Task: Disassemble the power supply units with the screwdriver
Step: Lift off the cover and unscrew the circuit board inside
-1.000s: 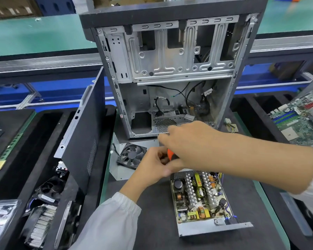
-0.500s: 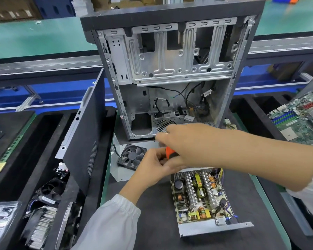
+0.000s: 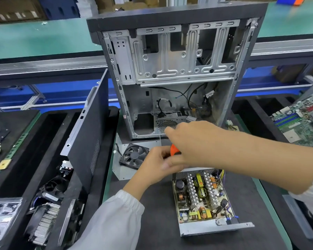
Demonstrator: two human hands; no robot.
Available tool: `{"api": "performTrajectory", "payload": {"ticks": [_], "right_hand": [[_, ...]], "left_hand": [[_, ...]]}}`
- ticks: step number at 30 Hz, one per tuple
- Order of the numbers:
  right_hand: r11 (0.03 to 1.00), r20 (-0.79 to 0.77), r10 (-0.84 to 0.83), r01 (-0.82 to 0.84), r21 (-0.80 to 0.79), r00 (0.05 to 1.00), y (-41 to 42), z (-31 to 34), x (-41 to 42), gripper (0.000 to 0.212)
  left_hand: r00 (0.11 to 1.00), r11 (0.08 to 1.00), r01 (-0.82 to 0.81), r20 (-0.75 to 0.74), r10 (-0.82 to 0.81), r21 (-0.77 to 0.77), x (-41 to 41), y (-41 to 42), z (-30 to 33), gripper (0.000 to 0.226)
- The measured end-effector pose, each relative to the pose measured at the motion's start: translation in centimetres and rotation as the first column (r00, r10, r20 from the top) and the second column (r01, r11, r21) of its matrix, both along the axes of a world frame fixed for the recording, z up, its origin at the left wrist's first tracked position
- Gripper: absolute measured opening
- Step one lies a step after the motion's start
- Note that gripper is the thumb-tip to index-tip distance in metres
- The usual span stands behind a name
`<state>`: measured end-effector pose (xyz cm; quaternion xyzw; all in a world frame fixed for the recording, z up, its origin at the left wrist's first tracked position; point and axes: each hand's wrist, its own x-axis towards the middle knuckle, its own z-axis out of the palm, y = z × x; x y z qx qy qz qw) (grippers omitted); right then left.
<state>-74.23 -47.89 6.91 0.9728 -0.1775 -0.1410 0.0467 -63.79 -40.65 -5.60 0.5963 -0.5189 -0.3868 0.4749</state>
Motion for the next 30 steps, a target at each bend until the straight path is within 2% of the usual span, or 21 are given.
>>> {"api": "performTrajectory", "payload": {"ticks": [2,3,6,9,11,13,15,16,18,20,22,23,24,27,28,30], "right_hand": [[0.987,-0.011,0.016,-0.018,-0.162,1.000,0.7,-0.5,0.5,0.026],[0.983,-0.037,0.033,-0.039,-0.181,0.999,0.8,-0.7,0.5,0.017],[0.996,-0.091,0.081,-0.083,-0.018,0.993,0.5,-0.3,-0.2,0.028],[0.969,-0.069,0.204,-0.192,0.155,0.976,-0.3,0.4,-0.9,0.031],[0.974,-0.047,0.148,-0.138,0.180,0.988,-0.3,0.2,-0.7,0.032],[0.999,-0.019,0.039,-0.039,0.022,0.999,0.3,-0.2,-0.1,0.033],[0.987,-0.016,0.030,-0.032,-0.155,0.999,0.8,-0.7,0.5,0.019],[0.982,-0.044,0.036,-0.043,-0.184,0.998,0.9,-0.8,0.6,0.015],[0.992,-0.087,0.057,-0.066,-0.107,0.995,0.9,-0.6,0.2,0.024],[0.991,-0.120,0.123,-0.117,0.059,0.985,0.4,-0.2,-0.4,0.033],[0.968,-0.113,0.157,-0.130,0.217,0.981,0.0,0.2,-0.8,0.032],[0.963,-0.088,0.141,-0.116,0.242,0.986,0.0,0.1,-0.8,0.034],[0.974,-0.063,0.107,-0.091,0.208,0.992,0.1,-0.1,-0.6,0.040],[0.998,-0.015,-0.012,0.011,-0.064,1.000,0.8,-0.9,0.3,0.048],[0.993,-0.019,-0.018,0.016,-0.116,1.000,0.9,-1.1,0.3,0.047],[0.994,-0.047,0.042,-0.047,-0.096,0.998,0.8,-1.2,0.2,0.031]], "left_hand": [[0.999,1.000,-0.008,0.054,0.007,0.005,0.0,-0.1,-0.1,0.028],[0.999,1.000,-0.016,0.049,0.015,0.007,0.1,-0.2,-0.2,0.023],[0.999,0.998,-0.051,0.000,0.051,0.024,0.2,-0.2,-0.4,0.026],[1.000,1.000,-0.028,-0.011,0.028,0.005,0.1,-0.1,-0.5,0.022],[0.999,0.998,-0.049,-0.007,0.049,0.025,0.1,-0.1,-0.6,0.021],[0.999,0.999,-0.043,-0.005,0.044,0.022,-0.1,0.0,-0.3,0.019],[0.999,1.000,-0.001,0.047,0.001,-0.007,-0.3,0.0,0.1,0.009],[0.998,1.000,0.006,0.062,-0.005,-0.018,-0.2,-0.1,0.1,0.009],[1.000,1.000,-0.021,0.003,0.021,0.000,0.0,-0.2,-0.1,0.014],[0.999,0.999,-0.036,-0.019,0.036,0.005,0.4,-0.1,-0.5,0.028],[1.000,1.000,-0.020,-0.022,0.020,0.003,0.5,0.1,-0.5,0.020],[1.000,1.000,-0.020,-0.023,0.020,0.007,0.6,0.1,-0.5,0.025],[0.999,0.999,-0.033,-0.026,0.034,0.014,0.6,0.1,-0.5,0.027],[1.000,0.999,0.000,0.018,0.000,0.042,0.5,0.1,-0.3,0.033],[0.999,0.999,0.017,0.039,-0.019,0.039,0.5,0.0,-0.4,0.036],[0.999,1.000,0.011,0.030,-0.012,0.017,0.5,0.0,-0.4,0.031]]}}
